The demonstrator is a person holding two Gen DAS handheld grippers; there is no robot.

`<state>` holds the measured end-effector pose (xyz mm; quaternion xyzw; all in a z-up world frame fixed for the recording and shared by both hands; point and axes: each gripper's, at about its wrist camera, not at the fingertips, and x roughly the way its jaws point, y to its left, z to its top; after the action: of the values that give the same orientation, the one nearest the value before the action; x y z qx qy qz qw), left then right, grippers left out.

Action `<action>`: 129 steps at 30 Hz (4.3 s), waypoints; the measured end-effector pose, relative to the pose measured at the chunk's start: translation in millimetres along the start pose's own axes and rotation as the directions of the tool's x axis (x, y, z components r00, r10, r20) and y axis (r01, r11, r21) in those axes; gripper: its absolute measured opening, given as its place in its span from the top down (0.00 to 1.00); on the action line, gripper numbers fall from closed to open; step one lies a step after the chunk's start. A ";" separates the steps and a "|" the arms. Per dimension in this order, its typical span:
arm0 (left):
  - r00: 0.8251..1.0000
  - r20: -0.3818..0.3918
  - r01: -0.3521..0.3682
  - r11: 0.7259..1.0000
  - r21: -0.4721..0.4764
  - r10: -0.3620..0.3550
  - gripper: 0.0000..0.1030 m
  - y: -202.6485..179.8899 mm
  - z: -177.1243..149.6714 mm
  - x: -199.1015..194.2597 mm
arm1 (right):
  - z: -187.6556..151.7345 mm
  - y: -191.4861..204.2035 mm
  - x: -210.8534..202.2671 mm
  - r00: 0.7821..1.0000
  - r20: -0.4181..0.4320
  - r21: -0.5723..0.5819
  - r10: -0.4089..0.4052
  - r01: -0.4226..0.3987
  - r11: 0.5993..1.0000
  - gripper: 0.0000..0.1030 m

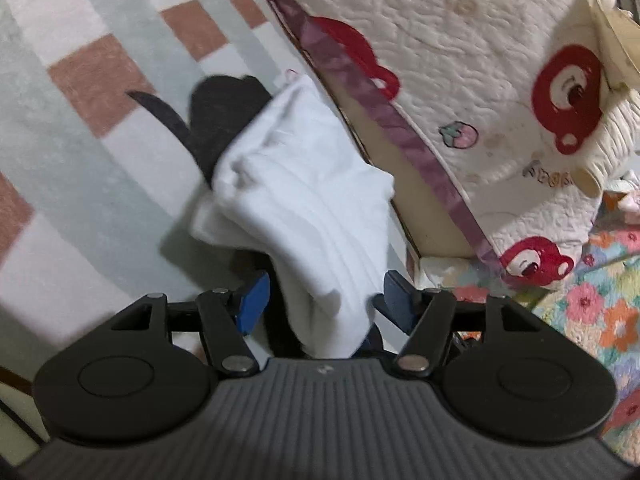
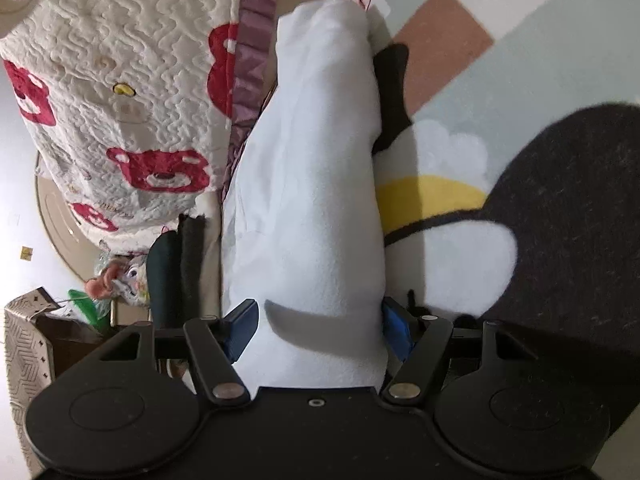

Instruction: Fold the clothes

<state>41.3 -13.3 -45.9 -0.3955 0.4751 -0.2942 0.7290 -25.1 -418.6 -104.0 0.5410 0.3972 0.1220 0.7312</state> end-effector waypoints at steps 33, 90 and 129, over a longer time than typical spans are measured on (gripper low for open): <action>0.903 0.246 -0.396 0.904 0.162 0.351 0.89 -8.2 -4.5 50.5 | -40.0 60.2 -52.9 0.923 -0.003 -0.419 -0.385 0.348 0.838 0.93; 0.563 0.769 -0.655 0.731 0.192 0.303 0.90 -47.5 92.9 -164.9 | 19.8 383.8 131.5 0.981 0.191 -0.877 0.042 0.152 0.456 0.84; 0.356 0.831 -0.327 0.890 -0.319 0.428 0.73 150.6 279.8 -286.9 | 36.8 370.8 427.5 0.986 0.144 -0.375 0.080 -0.021 0.927 0.49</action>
<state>200.5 378.1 23.1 -0.4041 0.1173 0.1542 0.8940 374.3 -41.5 37.2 0.4107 0.2943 0.1710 0.8458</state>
